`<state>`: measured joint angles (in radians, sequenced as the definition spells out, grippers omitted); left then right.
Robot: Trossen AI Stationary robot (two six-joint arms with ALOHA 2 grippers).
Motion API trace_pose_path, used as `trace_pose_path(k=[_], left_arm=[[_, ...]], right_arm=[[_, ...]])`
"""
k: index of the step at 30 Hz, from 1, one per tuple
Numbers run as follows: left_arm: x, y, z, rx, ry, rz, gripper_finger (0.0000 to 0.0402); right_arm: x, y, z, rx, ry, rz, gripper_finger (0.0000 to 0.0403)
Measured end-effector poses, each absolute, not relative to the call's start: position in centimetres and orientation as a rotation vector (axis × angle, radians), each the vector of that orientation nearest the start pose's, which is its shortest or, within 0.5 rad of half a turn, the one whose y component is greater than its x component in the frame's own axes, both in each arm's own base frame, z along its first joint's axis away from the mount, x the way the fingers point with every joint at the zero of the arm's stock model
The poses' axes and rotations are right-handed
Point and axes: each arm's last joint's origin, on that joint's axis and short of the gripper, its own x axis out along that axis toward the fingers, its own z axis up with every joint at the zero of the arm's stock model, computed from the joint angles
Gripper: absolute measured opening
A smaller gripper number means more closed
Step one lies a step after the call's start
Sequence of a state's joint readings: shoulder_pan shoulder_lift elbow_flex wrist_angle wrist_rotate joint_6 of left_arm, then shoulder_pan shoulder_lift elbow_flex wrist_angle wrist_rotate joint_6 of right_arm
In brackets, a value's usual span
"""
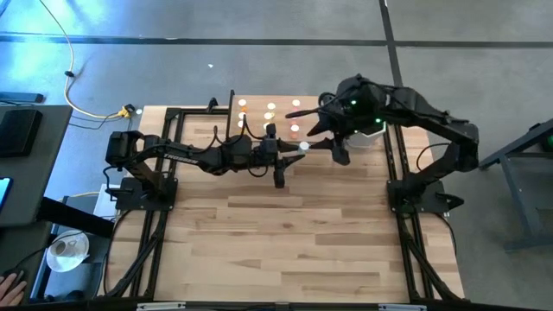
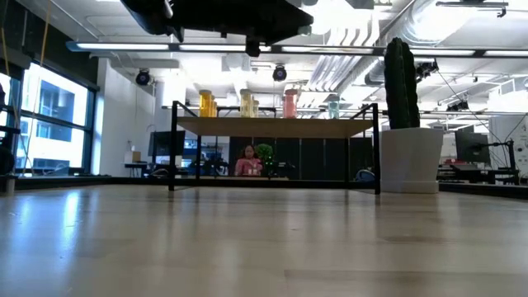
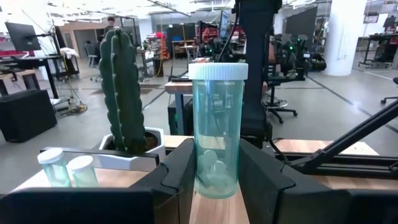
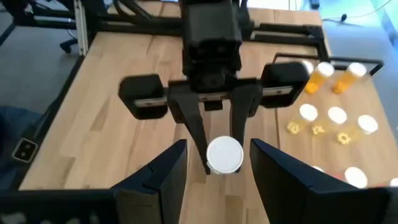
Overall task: Pick and place medicine bottles onto shelf by color
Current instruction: Put the blue pill bottle on the shelf aligned with the other blue pill bottles
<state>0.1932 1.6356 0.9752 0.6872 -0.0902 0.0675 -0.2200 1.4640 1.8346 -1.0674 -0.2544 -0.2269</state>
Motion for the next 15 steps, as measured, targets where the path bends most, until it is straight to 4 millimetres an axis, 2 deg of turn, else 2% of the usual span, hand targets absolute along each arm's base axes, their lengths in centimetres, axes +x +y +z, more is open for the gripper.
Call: trace_pose_path(k=[7, 15], left_arm=[[35.7, 7.2, 26.7, 0.09, -0.013, 0.283, 0.0094], [35.7, 7.2, 26.7, 0.084, -0.014, 0.284, 0.0094]], right_arm=[[28.3, -5.7, 42.6, -0.085, 0.659, 0.093, 0.0165], [28.4, -5.8, 42.0, -0.077, 0.682, 0.077, 0.0165]])
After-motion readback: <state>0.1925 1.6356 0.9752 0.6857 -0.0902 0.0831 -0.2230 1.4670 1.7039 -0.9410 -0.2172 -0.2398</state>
